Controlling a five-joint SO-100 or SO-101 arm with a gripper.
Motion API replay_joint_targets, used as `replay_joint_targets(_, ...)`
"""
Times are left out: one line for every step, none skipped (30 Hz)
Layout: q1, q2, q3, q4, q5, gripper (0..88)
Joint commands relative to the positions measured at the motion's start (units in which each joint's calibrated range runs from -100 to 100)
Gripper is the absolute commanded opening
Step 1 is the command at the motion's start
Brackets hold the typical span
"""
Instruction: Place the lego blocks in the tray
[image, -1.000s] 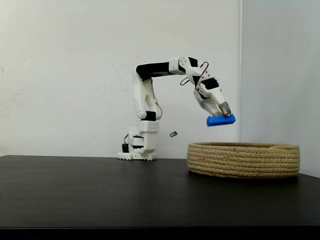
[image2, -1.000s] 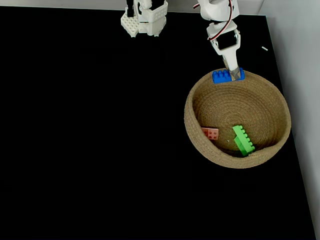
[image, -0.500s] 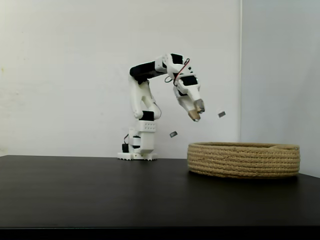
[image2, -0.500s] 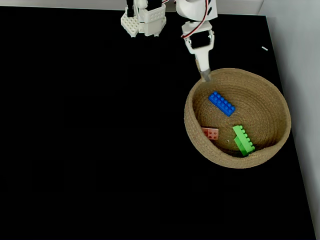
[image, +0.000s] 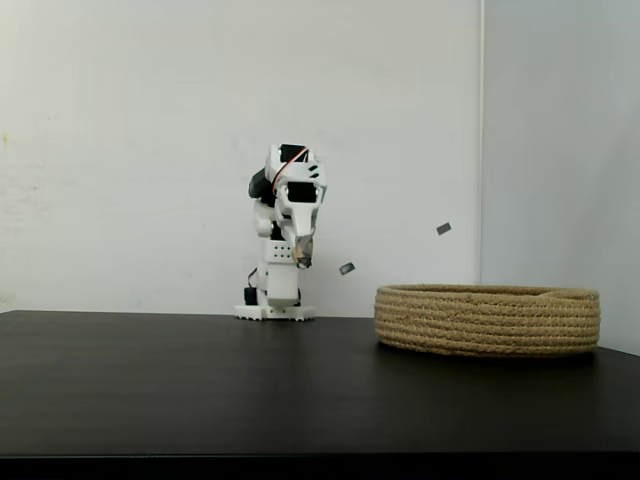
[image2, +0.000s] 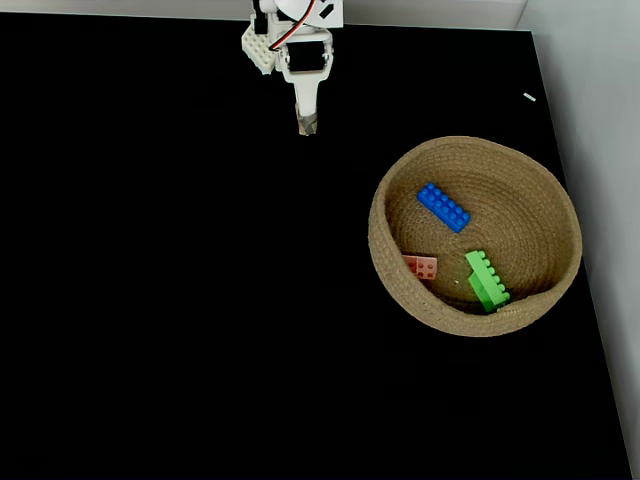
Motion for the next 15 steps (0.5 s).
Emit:
replay_joint_targets(2.6, -9.9, 7.7, 0.3, 2.0, 0.2)
replay_joint_targets(3.3, -11.8, 9.8, 0.6, 2.5, 0.2)
replay_joint_targets(3.9, -13.5, 11.8, 0.9, 2.8, 0.2)
replay_joint_targets(4.3, -15.1, 13.6, 1.4, 3.0, 0.2)
replay_joint_targets(4.5, -16.7, 15.2, 2.2, 3.4, 0.2)
replay_joint_targets(4.6, -18.2, 16.7, 2.9, 3.6, 0.2)
replay_joint_targets(4.6, -19.6, 17.9, 3.8, 3.6, 0.2)
replay_joint_targets(4.7, -21.1, 19.1, 4.9, 3.6, 0.2)
replay_joint_targets(4.7, -22.6, 20.3, 6.4, 3.7, 0.2)
replay_joint_targets(4.7, -24.2, 21.4, 8.0, 4.0, 0.2)
replay_joint_targets(4.7, -24.2, 22.0, 8.8, 4.3, 0.2)
replay_joint_targets(4.8, -24.2, 22.0, 9.6, 4.3, 0.2)
replay_joint_targets(5.1, -24.2, 21.8, 10.4, 4.3, 0.2)
replay_joint_targets(5.2, -24.2, 21.6, 10.8, 4.2, 0.2)
replay_joint_targets(5.4, -24.2, 21.6, 10.9, 4.0, 0.2)
